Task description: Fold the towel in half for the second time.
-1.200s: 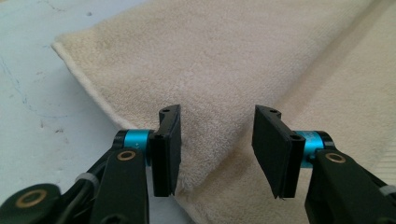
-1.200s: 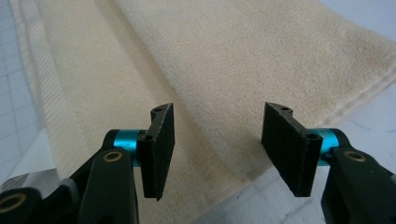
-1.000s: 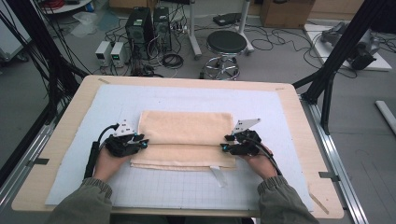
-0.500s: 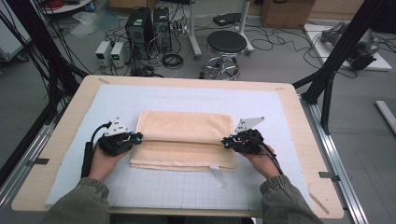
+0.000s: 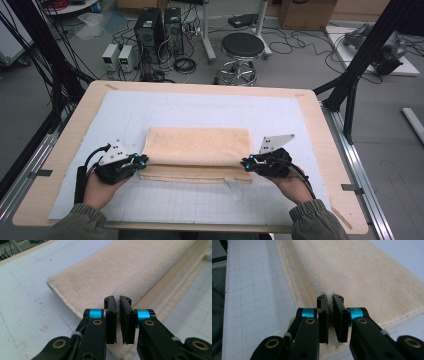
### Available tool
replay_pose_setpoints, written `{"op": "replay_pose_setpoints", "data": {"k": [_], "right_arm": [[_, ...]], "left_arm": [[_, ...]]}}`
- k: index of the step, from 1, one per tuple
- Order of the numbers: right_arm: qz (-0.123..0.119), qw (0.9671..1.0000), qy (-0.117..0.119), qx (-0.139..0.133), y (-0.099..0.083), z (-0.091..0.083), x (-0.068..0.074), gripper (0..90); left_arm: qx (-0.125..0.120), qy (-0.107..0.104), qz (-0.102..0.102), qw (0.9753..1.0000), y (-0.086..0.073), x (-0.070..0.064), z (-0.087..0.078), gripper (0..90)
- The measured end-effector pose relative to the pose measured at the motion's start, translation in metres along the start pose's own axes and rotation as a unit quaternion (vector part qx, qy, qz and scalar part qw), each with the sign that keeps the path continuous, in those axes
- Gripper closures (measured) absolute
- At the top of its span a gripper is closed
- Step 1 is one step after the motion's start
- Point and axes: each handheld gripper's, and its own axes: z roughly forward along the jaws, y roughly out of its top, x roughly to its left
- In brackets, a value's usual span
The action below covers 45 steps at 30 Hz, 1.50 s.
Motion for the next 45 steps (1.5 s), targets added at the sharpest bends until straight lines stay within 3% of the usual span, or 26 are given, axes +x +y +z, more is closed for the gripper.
{"op": "replay_pose_setpoints", "data": {"k": [4,7,10,15,19,26,30,33,38,45], "right_arm": [[0.008,0.9998,0.017,0.006,-0.012,0.005,0.004,79.6],[0.027,0.9988,0.041,-0.005,-0.018,0.007,0.004,68.9],[0.035,0.9987,0.032,-0.018,-0.016,0.005,0.003,66.5],[0.044,0.9988,0.021,-0.007,-0.016,0.016,-0.003,67.0],[0.041,0.9984,0.031,0.025,-0.024,0.030,-0.001,71.2],[0.040,0.9984,0.030,0.025,-0.033,0.032,0.002,74.3],[0.043,0.9984,0.031,0.019,-0.032,0.031,0.002,71.5],[0.049,0.9986,0.022,0.001,-0.031,0.028,0.001,65.7],[0.065,0.9975,-0.016,-0.024,-0.025,0.023,-0.007,50.6],[0.096,0.9921,-0.054,-0.059,-0.017,0.022,-0.018,35.7]], "left_arm": [[0.016,-0.012,0.000,0.9998,-0.012,-0.007,-0.002,79.6],[0.023,-0.015,-0.018,0.9994,-0.021,-0.006,-0.004,64.8],[0.020,-0.006,-0.027,0.9994,-0.021,-0.003,-0.004,59.2],[0.016,-0.014,-0.029,0.9993,-0.016,-0.005,0.007,59.1],[0.029,-0.025,-0.028,0.9989,-0.020,-0.006,0.016,64.2],[0.038,-0.028,-0.017,0.9988,-0.028,-0.008,0.015,68.5],[0.033,-0.028,-0.022,0.9988,-0.027,-0.009,0.014,66.6],[0.023,-0.026,-0.027,0.9990,-0.025,-0.008,0.012,64.0],[0.003,-0.013,-0.040,0.9991,-0.019,-0.005,0.008,54.2],[-0.034,-0.004,-0.067,0.9971,-0.012,0.000,0.003,43.2]]}}
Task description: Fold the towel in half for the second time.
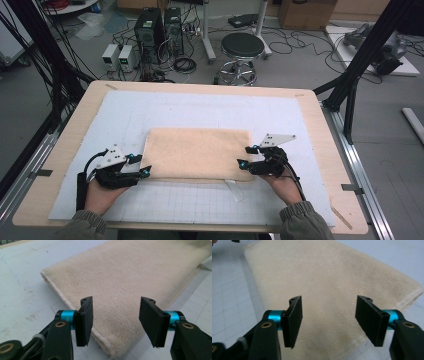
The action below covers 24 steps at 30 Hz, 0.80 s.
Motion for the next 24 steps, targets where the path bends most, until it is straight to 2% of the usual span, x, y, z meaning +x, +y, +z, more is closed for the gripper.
{"op": "replay_pose_setpoints", "data": {"k": [7,11,18,24], "right_arm": [[-0.002,0.9997,-0.020,-0.011,0.000,-0.002,0.000,26.6],[-0.003,0.9995,-0.025,-0.017,0.000,-0.005,-0.001,23.0],[-0.011,0.9994,-0.028,-0.018,-0.002,-0.010,0.003,19.4],[-0.003,0.9995,-0.024,-0.023,-0.008,-0.016,0.004,16.9]], "left_arm": [[-0.004,0.010,-0.003,0.9999,0.001,0.000,-0.002,32.9],[-0.003,0.012,-0.012,0.9999,0.000,0.001,-0.006,27.4],[-0.007,0.021,-0.014,0.9997,-0.003,-0.001,-0.013,25.5],[-0.001,0.023,-0.010,0.9997,-0.005,-0.002,-0.014,22.7]]}}
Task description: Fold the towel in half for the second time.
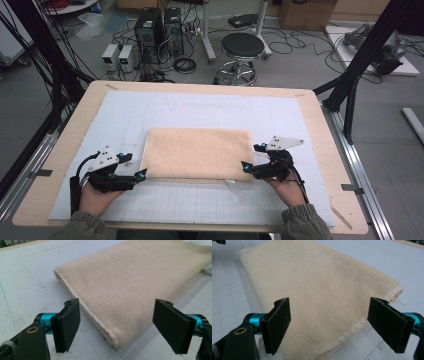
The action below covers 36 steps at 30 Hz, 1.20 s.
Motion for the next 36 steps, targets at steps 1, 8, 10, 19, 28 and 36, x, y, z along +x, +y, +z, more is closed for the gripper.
{"op": "replay_pose_setpoints", "data": {"k": [1,8,10,19,28,36], "right_arm": [[0.001,1.0000,0.001,-0.002,-0.001,-0.001,0.000,16.2],[-0.011,0.9999,-0.009,-0.001,-0.008,-0.010,0.006,12.7],[-0.015,0.9998,-0.010,-0.004,-0.009,-0.013,0.007,12.5],[-0.016,0.9997,-0.018,-0.009,-0.017,-0.026,0.010,12.3],[-0.015,0.9994,-0.027,-0.012,-0.024,-0.037,0.011,12.3],[-0.011,0.9993,-0.033,-0.014,-0.030,-0.046,0.010,12.3]], "left_arm": [[0.000,0.000,0.001,1.0000,0.000,0.000,0.000,22.3],[-0.006,0.003,-0.001,1.0000,0.000,-0.002,-0.005,18.9],[-0.007,0.004,-0.003,1.0000,-0.001,-0.002,-0.006,18.7],[-0.014,0.009,-0.007,0.9998,-0.003,-0.003,-0.012,17.7],[-0.012,0.011,-0.006,0.9998,-0.007,-0.006,-0.019,17.2],[-0.010,0.014,-0.006,0.9998,-0.012,-0.007,-0.027,16.7]]}}
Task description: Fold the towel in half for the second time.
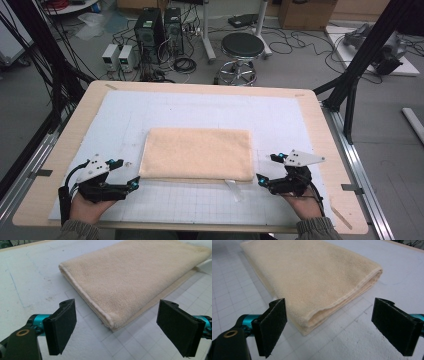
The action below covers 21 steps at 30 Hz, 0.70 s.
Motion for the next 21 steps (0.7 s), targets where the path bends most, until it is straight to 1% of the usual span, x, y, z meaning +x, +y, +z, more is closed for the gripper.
{"op": "replay_pose_setpoints", "data": {"k": [6,11,16,17,20,21], "right_arm": [[0.002,1.0000,-0.006,-0.006,-0.004,-0.008,0.000,12.3],[0.006,0.9999,-0.009,-0.005,-0.009,-0.015,0.000,12.3],[0.010,0.9999,-0.012,-0.005,-0.013,-0.021,0.000,12.3],[0.007,0.9999,-0.014,-0.007,-0.014,-0.022,0.000,12.3],[0.010,0.9999,-0.013,-0.004,-0.016,-0.024,0.000,12.3],[0.007,0.9999,-0.013,-0.005,-0.017,-0.024,0.000,12.3]], "left_arm": [[-0.001,0.003,-0.002,1.0000,-0.003,-0.002,-0.007,16.7],[0.001,0.009,-0.001,1.0000,-0.007,-0.003,-0.014,16.7],[-0.002,0.015,-0.007,0.9999,-0.012,-0.003,-0.022,16.7],[-0.003,0.016,-0.007,0.9998,-0.013,-0.003,-0.023,16.7],[-0.002,0.019,-0.006,0.9998,-0.015,-0.003,-0.027,16.7],[-0.002,0.020,-0.007,0.9998,-0.016,-0.004,-0.028,16.7]]}}
